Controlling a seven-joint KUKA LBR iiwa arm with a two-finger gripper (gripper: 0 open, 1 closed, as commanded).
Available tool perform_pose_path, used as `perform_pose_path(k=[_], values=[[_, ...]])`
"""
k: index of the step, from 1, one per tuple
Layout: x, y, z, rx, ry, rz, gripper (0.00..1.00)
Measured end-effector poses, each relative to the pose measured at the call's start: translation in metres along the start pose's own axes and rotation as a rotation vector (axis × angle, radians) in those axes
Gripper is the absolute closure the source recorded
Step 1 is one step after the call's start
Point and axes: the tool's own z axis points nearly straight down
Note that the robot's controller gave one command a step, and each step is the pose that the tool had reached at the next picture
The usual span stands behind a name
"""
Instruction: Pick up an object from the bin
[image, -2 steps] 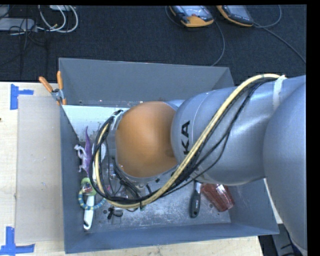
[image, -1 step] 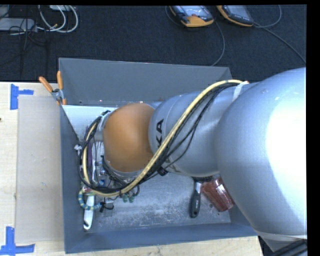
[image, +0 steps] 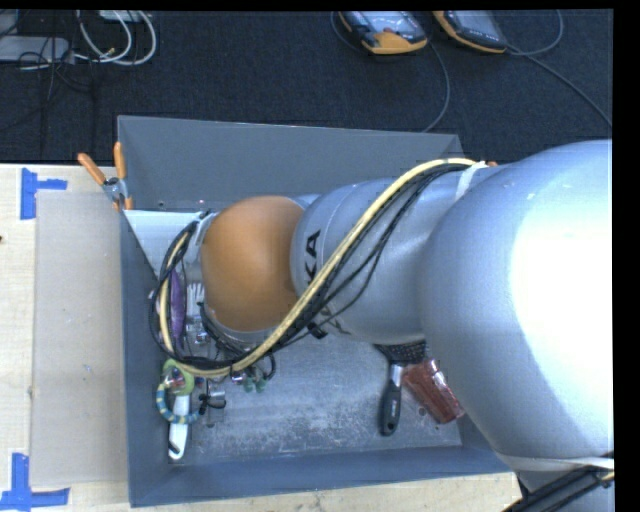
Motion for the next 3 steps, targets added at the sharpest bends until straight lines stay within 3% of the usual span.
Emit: perform_pose_path(k=[1, 2, 3], values=[[0.01, 0.004, -0.005, -0.002, -0.01, -0.328, 0.0], [-0.001, 0.002, 0.011, -0.003, -0.007, -0.328, 0.0], [0.015, 0.007, 0.028, 0.0, -0.015, -0.622, 1.0]])
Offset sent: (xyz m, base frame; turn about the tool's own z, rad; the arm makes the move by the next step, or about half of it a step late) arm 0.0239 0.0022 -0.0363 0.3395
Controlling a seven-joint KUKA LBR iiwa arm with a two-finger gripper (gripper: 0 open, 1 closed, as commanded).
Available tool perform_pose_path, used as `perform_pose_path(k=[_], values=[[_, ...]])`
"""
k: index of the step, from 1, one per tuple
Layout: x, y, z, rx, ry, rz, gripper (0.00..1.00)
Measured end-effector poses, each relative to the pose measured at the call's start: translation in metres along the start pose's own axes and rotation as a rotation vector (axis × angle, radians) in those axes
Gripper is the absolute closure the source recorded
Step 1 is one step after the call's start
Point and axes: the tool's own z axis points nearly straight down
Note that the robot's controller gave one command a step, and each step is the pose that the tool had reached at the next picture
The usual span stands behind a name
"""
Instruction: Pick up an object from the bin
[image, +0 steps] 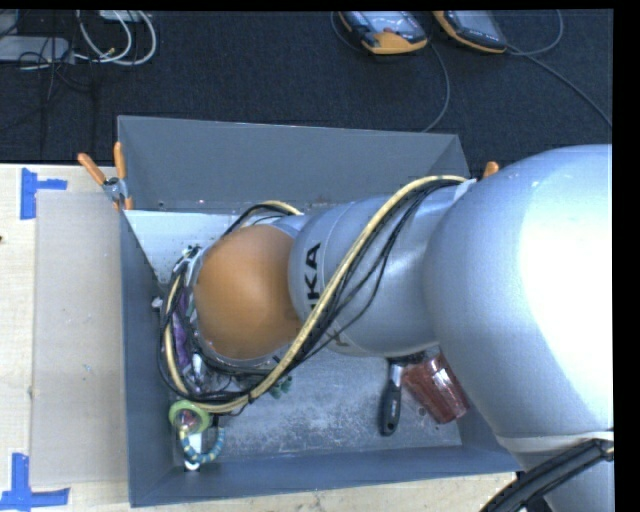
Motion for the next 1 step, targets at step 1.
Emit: perform_pose_path(k=[1], values=[[0.0039, 0.0041, 0.0056, -0.001, -0.003, -0.115, 1.0]])
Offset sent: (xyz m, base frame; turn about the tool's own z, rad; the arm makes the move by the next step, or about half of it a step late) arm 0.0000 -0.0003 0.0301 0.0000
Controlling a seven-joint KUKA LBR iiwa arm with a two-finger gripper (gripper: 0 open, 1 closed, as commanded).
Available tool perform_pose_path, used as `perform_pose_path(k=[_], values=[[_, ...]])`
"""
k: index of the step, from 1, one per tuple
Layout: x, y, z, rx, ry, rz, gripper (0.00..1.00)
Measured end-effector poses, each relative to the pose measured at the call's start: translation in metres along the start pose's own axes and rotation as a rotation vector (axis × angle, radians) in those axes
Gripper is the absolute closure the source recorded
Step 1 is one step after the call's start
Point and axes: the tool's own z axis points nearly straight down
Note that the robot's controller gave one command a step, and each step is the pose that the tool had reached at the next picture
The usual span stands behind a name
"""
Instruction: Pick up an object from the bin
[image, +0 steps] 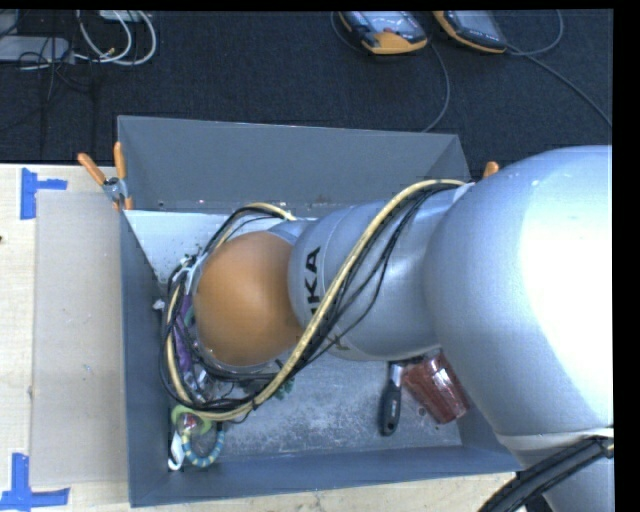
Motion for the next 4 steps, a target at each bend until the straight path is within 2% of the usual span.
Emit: perform_pose_path(k=[1, 2, 3, 4], values=[[-0.003, -0.004, -0.032, -0.001, 0.002, 0.107, 1.0], [-0.003, -0.004, -0.037, 0.0, 0.0, 0.115, 1.0], [-0.002, -0.003, -0.044, -0.002, 0.005, 0.073, 1.0], [-0.002, -0.003, -0.065, -0.002, 0.004, 0.018, 1.0]])
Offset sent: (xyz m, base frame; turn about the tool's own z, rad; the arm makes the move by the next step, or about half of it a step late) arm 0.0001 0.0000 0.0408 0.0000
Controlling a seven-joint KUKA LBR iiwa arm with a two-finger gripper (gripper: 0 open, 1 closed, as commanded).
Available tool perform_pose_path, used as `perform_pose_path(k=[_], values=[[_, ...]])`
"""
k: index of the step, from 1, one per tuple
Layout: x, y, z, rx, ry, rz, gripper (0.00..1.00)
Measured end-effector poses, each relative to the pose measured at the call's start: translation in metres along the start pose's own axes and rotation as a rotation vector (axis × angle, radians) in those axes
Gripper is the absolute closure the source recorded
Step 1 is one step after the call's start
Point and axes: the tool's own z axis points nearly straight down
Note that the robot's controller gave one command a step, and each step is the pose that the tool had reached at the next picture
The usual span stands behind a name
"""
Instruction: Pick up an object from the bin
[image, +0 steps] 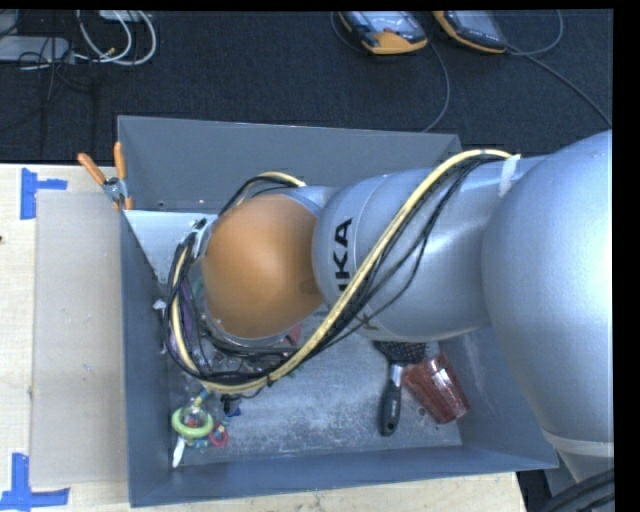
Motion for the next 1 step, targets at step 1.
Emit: perform_pose_path(k=[1], values=[[-0.0001, -0.0003, -0.0388, -0.001, 0.0, 0.057, 1.0]])
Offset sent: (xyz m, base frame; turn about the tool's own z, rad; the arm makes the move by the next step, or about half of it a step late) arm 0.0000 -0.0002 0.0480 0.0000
